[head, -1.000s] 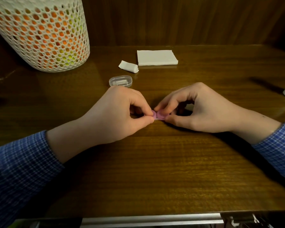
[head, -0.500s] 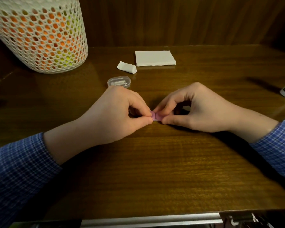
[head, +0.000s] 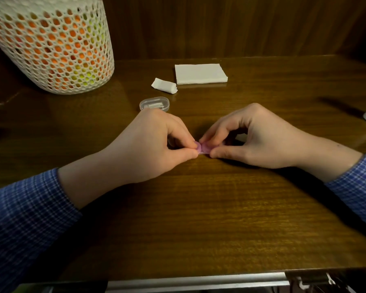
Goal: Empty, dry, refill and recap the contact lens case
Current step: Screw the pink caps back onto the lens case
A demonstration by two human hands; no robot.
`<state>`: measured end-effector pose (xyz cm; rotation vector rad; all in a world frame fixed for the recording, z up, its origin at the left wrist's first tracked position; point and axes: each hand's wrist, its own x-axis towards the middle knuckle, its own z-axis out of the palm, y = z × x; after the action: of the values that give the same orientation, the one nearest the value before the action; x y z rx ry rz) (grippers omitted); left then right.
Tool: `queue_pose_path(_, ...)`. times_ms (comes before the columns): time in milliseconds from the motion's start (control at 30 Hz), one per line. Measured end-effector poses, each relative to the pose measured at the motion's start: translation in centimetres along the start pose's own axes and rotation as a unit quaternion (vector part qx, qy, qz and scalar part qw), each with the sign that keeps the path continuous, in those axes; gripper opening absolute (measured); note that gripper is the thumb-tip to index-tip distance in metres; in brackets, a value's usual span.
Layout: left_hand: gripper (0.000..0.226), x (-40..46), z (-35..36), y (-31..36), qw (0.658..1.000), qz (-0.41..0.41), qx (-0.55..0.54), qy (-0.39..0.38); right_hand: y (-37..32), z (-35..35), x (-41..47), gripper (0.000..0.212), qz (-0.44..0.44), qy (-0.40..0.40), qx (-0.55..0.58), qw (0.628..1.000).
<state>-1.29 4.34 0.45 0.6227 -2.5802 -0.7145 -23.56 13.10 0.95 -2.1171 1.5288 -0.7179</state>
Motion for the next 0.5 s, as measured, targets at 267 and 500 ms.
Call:
queue_pose_path(267, 0.012, 0.0, 0.0, 0.0, 1.0, 0.0, 0.001, 0.007, -0.6, 1.2, 0.1, 0.013, -0.013, 0.064, -0.032, 0.997)
queue_pose_path(500, 0.012, -0.1, 0.0, 0.1, 1.0, -0.005, 0.0, 0.006, -0.3, 0.2, 0.0, 0.007, 0.001, 0.011, -0.016, 1.0)
